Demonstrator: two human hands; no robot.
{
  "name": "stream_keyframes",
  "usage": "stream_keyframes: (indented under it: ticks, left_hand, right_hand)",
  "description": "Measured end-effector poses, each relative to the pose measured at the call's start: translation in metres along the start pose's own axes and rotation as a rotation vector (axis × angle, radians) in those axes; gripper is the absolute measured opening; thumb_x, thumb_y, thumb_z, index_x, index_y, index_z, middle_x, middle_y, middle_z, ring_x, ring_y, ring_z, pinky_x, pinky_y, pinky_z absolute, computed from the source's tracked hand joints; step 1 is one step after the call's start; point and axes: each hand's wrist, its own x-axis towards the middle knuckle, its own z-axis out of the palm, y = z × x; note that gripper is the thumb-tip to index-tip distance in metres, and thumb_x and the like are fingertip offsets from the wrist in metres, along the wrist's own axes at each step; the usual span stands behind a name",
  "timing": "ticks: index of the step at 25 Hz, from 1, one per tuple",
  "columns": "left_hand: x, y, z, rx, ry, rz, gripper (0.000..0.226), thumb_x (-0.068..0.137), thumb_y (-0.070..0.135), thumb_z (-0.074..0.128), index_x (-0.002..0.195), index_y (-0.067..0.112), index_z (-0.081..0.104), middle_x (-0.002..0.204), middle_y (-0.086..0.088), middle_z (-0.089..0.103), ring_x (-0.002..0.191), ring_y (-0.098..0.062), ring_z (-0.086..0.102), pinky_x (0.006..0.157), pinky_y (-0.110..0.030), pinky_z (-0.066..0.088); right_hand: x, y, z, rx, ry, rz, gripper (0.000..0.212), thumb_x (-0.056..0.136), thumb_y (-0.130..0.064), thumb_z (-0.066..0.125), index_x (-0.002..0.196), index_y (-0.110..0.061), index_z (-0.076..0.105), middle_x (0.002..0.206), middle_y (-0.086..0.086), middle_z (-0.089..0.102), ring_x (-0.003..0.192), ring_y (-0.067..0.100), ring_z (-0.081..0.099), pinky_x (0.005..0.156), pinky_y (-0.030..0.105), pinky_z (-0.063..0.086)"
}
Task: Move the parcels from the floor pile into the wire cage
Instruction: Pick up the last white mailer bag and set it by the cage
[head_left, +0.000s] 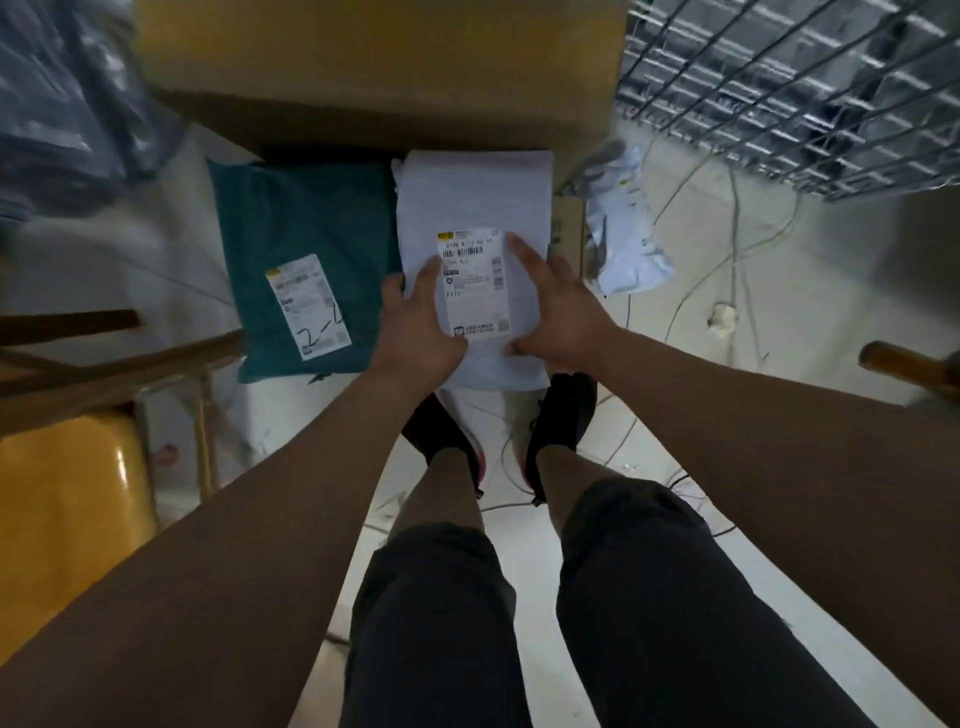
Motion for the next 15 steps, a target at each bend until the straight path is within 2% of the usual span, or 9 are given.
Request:
stream_keyframes:
  ticks: [5,10,12,15]
  left_hand:
    - [0.044,-0.031,0.028,0.024,0.044,0.03,0.095,0.084,0.017,0.071,0.161,0.028,0.018,0.156,-0.017,0.021,0.138,-0.035,0.035,0.116,-0.04,0.034]
    - [0.053,-0.035,0.043,0.182,0.075,0.032,0.094,0.09,0.021,0.066,0.163,0.027,0.007,0.164,-0.017,0.006,0.148,-0.034,0.015,0.117,-0.045,0.029]
    - [0.051,-0.034,0.046,0.195,0.104,0.047,0.09,0.091,0.019,0.064,0.163,0.025,0.011,0.166,-0.017,-0.001,0.151,-0.034,0.008,0.12,-0.044,0.026]
    - [0.045,-0.032,0.041,0.185,0.137,0.077,0.079,0.092,0.016,0.062,0.16,0.021,0.024,0.166,-0.017,0.006,0.151,-0.033,0.013,0.119,-0.041,0.026]
  right_hand:
    - [0.044,0.028,0.033,0.03,0.025,-0.019,0.13,0.067,-0.024,0.092,0.163,-0.029,0.004,0.164,0.018,0.016,0.148,0.038,0.028,0.114,0.048,0.038]
    - [0.058,0.032,0.054,0.057,0.086,0.005,0.125,0.07,-0.027,0.088,0.163,-0.032,0.005,0.163,0.015,0.018,0.148,0.037,0.027,0.114,0.053,0.039]
    - [0.058,0.03,0.054,0.051,0.101,0.014,0.12,0.073,-0.028,0.086,0.163,-0.033,0.007,0.164,0.015,0.017,0.148,0.038,0.028,0.114,0.054,0.039]
    - [0.055,0.02,0.046,-0.006,0.103,0.065,0.113,0.079,-0.034,0.083,0.162,-0.039,0.006,0.166,0.02,0.012,0.148,0.042,0.027,0.116,0.052,0.036]
